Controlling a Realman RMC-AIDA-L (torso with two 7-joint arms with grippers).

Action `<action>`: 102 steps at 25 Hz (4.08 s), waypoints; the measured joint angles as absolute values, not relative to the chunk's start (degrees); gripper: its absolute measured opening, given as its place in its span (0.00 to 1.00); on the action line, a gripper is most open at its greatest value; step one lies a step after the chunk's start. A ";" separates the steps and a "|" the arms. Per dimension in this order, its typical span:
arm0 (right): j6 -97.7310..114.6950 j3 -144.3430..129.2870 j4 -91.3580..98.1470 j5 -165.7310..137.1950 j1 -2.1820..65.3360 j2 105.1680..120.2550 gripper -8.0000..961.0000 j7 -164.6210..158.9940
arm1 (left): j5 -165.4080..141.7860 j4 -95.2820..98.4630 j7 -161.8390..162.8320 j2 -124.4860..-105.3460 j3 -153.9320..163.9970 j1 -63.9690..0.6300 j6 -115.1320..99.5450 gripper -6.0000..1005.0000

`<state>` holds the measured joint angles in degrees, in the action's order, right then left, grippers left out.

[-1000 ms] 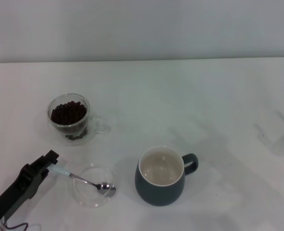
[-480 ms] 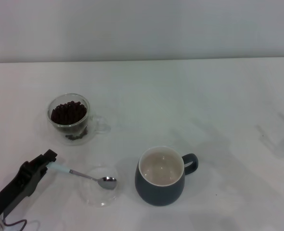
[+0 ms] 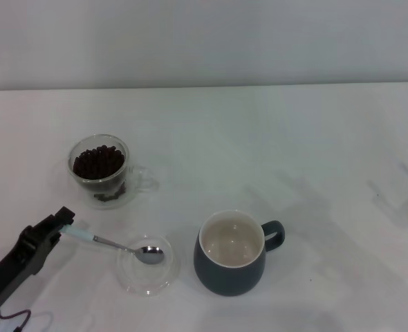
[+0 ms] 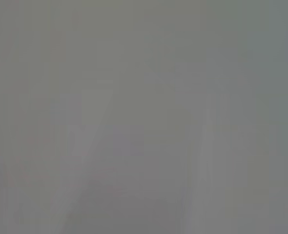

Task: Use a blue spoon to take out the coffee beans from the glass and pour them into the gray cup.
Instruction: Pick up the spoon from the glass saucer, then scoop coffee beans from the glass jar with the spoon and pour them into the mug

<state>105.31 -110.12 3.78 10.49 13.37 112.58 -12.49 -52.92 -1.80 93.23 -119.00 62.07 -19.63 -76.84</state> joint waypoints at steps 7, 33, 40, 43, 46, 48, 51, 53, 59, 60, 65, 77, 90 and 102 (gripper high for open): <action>106.47 -110.40 3.80 10.44 13.40 112.93 0.82 -12.36 | -52.41 9.19 93.67 -118.07 61.83 -13.49 -82.85 0.14; 111.82 -118.62 4.27 8.95 11.43 115.05 0.82 -8.05 | -64.47 21.10 112.47 -102.09 59.63 -28.40 -69.96 0.14; 113.23 -120.22 4.19 8.55 11.18 115.13 0.82 -8.02 | -76.18 24.24 119.12 -102.02 59.39 -34.31 -64.21 0.14; 113.42 -120.37 4.08 8.56 10.90 115.13 0.82 -8.21 | -81.20 25.16 121.25 -102.39 59.25 -36.06 -61.57 0.14; 113.43 -120.46 4.16 8.56 10.53 115.13 0.82 -8.29 | -84.29 25.78 122.43 -102.60 59.30 -37.20 -59.68 0.14; 113.43 -120.48 4.22 8.56 10.44 115.13 0.82 -8.32 | -85.87 25.82 122.65 -102.81 59.50 -38.08 -58.97 0.14; 113.43 -120.55 4.26 8.57 10.33 115.15 0.82 -8.40 | -88.91 25.84 122.89 -103.55 59.55 -39.37 -58.23 0.14; 113.43 -120.60 4.27 8.58 10.30 115.19 0.82 -8.43 | -90.92 25.86 122.98 -104.12 59.55 -40.15 -57.71 0.14; 113.43 -120.66 4.52 8.62 10.28 115.22 0.82 -9.17 | -96.37 25.93 122.83 -106.21 59.41 -41.59 -55.89 0.14; 113.43 -120.66 4.54 8.62 10.28 115.22 0.82 -9.18 | -96.95 25.93 122.75 -106.58 59.45 -41.65 -55.38 0.14; 113.42 -120.67 4.57 8.62 10.28 115.24 0.82 -9.33 | -98.09 25.78 122.70 -107.14 59.02 -41.49 -54.08 0.14; 113.08 -120.67 4.66 8.61 10.22 115.31 0.82 -9.84 | -97.74 25.44 123.25 -110.14 49.42 -37.32 -57.88 0.14; 112.61 -120.59 4.98 8.61 10.64 115.31 0.82 -9.85 | -91.19 22.16 124.86 -111.23 42.96 -30.97 -60.35 0.14; 111.54 -120.67 5.07 8.61 10.64 115.31 0.82 -9.85 | -78.96 18.32 124.89 -110.90 42.88 -26.40 -64.13 0.14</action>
<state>111.54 -120.67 5.07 8.61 10.64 115.31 -9.85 -78.96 18.32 124.89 -110.90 42.88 -26.40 -64.13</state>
